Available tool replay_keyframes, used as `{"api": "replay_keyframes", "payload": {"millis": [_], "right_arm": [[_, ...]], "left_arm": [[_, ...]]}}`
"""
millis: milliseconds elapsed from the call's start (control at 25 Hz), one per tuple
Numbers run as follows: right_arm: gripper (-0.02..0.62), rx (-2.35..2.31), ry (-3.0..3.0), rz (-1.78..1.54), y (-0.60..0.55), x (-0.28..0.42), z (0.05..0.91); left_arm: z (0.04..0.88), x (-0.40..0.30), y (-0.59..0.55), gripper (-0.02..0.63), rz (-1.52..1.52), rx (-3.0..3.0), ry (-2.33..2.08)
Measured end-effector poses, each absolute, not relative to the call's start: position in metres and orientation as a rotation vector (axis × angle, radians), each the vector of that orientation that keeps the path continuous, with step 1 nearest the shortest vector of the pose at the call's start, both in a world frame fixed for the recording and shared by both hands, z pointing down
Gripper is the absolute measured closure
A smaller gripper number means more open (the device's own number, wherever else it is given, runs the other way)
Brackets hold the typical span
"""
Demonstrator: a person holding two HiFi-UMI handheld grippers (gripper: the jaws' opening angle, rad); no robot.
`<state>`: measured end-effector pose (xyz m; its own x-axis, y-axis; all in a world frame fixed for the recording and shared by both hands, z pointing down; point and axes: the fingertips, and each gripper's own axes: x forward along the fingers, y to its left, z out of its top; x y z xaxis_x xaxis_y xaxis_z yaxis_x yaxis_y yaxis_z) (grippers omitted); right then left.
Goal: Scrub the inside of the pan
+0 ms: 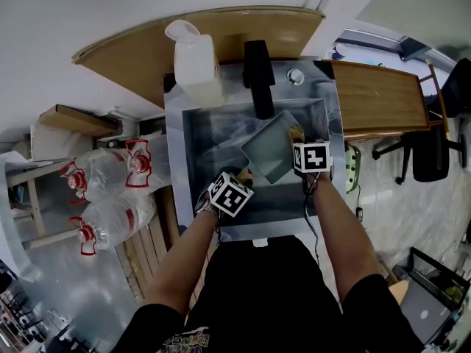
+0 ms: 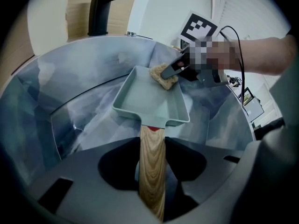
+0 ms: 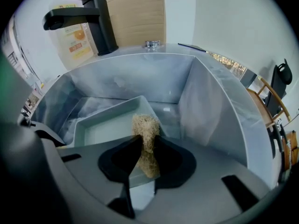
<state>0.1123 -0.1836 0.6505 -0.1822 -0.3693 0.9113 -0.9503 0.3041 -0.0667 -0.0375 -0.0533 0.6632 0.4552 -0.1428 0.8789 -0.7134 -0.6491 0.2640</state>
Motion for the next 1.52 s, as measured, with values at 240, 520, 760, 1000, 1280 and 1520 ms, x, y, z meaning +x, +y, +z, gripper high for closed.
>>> {"api": "replay_keyframes", "payload": {"millis": [240,520,760,1000,1280,1520], "right_arm": [[0.497,1.214,-1.704,0.890,-0.178,0.116,0.650],[0.497,1.221,-1.707,0.904,-0.173,0.118,0.651],[0.497,1.168,-1.728,0.881,-0.170,0.113,0.650],[0.497,1.049,-1.739,0.717,-0.162,0.103,0.649],[0.497,0.867,-1.786,0.629,-0.135,0.074,0.650],[0.497,0.748,-1.818,0.638,-0.107,0.047,0.652]], "left_arm": [[0.663,-0.038,-0.054,0.434,1.179,2.077,-0.715],[0.664,-0.040,-0.054,0.434,1.195,2.077,-0.719],[0.666,-0.042,-0.056,0.434,1.202,2.079,-0.724],[0.664,-0.041,-0.055,0.434,1.199,2.077,-0.721],[0.665,-0.042,-0.056,0.434,1.205,2.079,-0.723],[0.663,-0.040,-0.056,0.434,1.199,2.080,-0.716]]}}
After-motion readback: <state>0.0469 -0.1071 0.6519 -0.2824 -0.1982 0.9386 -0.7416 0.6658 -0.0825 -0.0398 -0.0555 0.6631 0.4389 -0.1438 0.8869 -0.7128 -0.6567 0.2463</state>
